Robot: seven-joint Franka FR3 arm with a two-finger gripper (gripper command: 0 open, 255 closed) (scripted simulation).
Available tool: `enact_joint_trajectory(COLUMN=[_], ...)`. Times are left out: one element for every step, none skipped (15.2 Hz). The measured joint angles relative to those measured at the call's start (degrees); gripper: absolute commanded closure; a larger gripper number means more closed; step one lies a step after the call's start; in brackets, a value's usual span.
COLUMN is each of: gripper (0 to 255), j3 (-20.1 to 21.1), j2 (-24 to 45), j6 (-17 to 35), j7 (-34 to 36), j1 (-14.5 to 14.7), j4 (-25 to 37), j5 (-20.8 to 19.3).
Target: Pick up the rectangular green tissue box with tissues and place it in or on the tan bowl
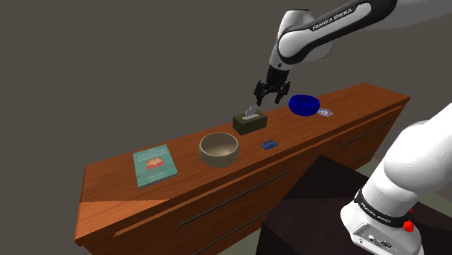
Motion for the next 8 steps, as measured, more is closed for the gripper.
enact_joint_trajectory(gripper=[0,0,0,0,0,0,0,0], j3=[-0.5,-1.0,-1.3,-1.6,-2.1,-2.5,-2.7,-3.1], j2=[1.7,3.9,5.6,7.4,9.2,11.3,13.4,15.4], j6=[2.0,3.8,5.6,7.5,9.5,11.5,12.8,14.2], j7=[0.2,0.4,0.7,1.0,0.8,0.7,0.9,0.6], j1=[-0.3,-0.5,-0.6,-0.6,-0.8,-0.9,-0.9,-1.1], j4=[0.3,1.3,1.9,2.3,2.7,3.4,4.8,5.9], j5=[0.8,1.6,2.6,3.6,4.8,6.1,7.3,8.8])
